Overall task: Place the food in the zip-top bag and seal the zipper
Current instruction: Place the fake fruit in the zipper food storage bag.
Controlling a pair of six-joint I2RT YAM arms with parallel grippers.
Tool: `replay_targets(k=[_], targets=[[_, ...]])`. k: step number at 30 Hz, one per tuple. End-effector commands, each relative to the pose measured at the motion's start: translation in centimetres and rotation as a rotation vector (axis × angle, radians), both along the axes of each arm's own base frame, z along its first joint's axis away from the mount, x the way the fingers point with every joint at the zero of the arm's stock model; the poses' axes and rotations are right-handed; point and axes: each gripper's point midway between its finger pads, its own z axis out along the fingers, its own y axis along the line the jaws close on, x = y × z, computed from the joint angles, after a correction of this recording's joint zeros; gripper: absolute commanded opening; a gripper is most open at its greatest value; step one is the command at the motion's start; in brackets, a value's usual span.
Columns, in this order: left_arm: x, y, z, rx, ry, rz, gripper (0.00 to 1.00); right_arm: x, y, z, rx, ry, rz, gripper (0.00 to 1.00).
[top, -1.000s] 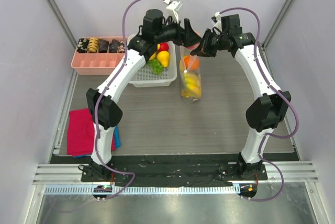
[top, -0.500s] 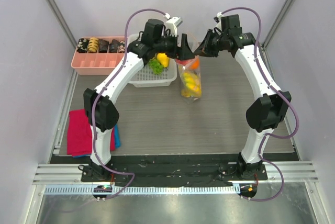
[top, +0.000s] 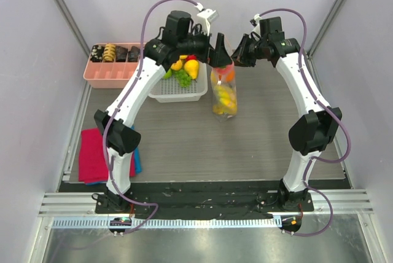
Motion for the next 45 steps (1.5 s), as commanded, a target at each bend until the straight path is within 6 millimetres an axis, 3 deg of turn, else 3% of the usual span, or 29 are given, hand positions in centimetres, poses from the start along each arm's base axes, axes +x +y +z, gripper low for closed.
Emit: replay_targets(k=[1, 5, 12, 14, 17, 18, 20, 22, 26, 32, 45], targets=[[1.5, 2.5, 3.4, -0.051, -0.056, 0.081, 1.00, -0.6, 0.0, 4.9, 0.018, -0.151, 0.023, 0.01], [3.9, 4.6, 2.3, -0.062, 0.000, 0.190, 0.99, -0.8, -0.1, 4.8, 0.016, -0.149, 0.024, 0.01], [5.0, 5.5, -0.7, -0.027, 0.057, 0.245, 0.82, -1.0, 0.0, 4.7, 0.013, -0.145, 0.031, 0.01], [6.0, 6.6, -0.1, -0.088, 0.091, 0.297, 0.79, -1.2, 0.0, 4.7, 0.013, -0.146, 0.039, 0.01], [6.9, 7.4, -1.1, -0.154, 0.188, 0.307, 0.64, -1.3, -0.1, 4.7, 0.009, -0.148, 0.041, 0.01], [6.8, 7.3, -1.2, -0.164, 0.208, 0.292, 0.54, -1.4, 0.0, 4.7, 0.010, -0.148, 0.043, 0.01], [5.8, 6.7, -1.5, -0.187, 0.240, 0.215, 0.44, -1.4, 0.0, 4.6, 0.006, -0.147, 0.044, 0.01], [5.2, 6.5, -2.2, -0.190, 0.267, 0.193, 0.42, -1.3, -0.1, 4.6, 0.003, -0.149, 0.043, 0.01], [4.8, 6.0, -1.1, -0.213, 0.244, 0.161, 0.42, -1.4, -0.1, 4.3, 0.004, -0.144, 0.049, 0.01], [4.7, 4.8, -1.2, -0.218, 0.257, 0.143, 0.50, -1.4, 0.1, 4.4, 0.008, -0.145, 0.058, 0.01], [5.1, 3.7, -3.9, -0.217, 0.358, 0.165, 0.38, -1.7, 0.2, 4.6, 0.013, -0.148, 0.068, 0.01]])
